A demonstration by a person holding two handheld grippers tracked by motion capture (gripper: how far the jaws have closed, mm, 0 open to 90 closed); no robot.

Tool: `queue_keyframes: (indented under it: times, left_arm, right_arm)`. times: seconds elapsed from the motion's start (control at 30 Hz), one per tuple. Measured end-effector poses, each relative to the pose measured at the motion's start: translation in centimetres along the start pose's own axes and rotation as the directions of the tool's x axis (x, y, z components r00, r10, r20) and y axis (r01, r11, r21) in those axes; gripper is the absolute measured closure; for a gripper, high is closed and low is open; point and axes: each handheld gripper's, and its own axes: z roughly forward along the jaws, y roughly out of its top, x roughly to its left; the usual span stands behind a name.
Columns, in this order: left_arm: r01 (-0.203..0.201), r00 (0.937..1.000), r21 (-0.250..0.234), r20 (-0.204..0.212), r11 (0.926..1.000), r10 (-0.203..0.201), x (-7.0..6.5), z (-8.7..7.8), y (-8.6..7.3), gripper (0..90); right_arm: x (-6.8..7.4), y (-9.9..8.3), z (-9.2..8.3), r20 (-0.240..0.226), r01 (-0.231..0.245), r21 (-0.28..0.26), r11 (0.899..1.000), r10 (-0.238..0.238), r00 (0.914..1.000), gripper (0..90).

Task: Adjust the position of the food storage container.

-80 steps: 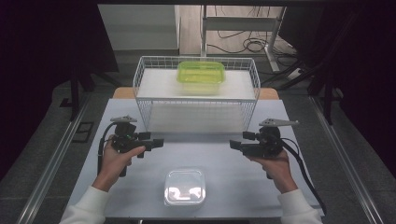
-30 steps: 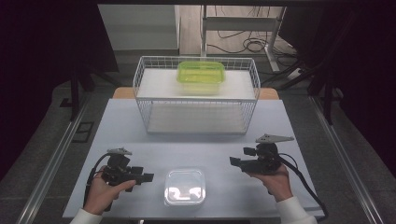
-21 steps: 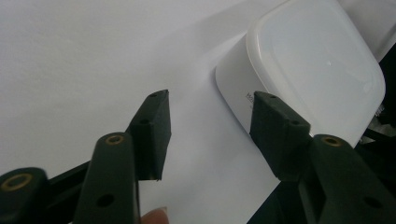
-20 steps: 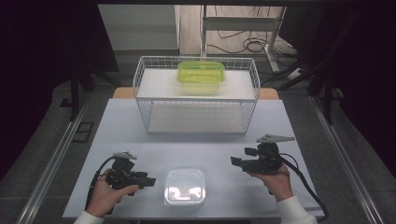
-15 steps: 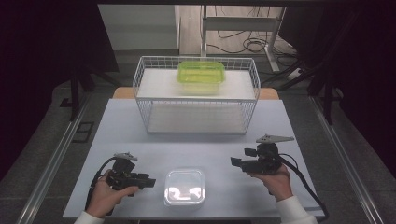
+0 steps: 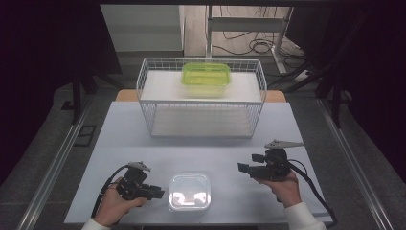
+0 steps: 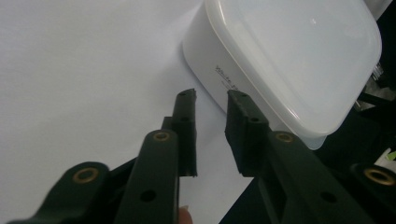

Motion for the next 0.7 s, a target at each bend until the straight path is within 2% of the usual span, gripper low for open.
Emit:
queue_keyframes:
  times: [0.13,0.27,0.6,0.7]
  left_arm:
    - [-0.014,0.9998,0.024,0.014,0.9996,0.014,-0.3,0.3,-0.1,81.8]
    - [-0.02,0.9995,0.04,0.027,0.999,0.019,-0.5,0.6,-0.1,85.7]
    - [-0.036,0.9986,0.056,0.04,0.9977,0.034,-1.2,1.4,0.2,89.1]
    - [-0.036,0.9991,0.06,0.025,0.9976,0.035,-1.3,1.6,0.4,89.3]
  right_arm:
    - [0.0,0.0,0.0,0.007,0.003,0.002,1.0,-0.003,1.0,22.9]
    - [0.0,-0.1,0.1,0.009,0.005,0.007,1.0,-0.005,0.9999,22.9]
    - [0.0,-0.1,0.2,0.006,0.004,0.009,1.0,-0.004,1.0,23.0]
    - [0.0,-0.1,0.2,0.007,0.005,0.009,1.0,-0.005,1.0,23.0]
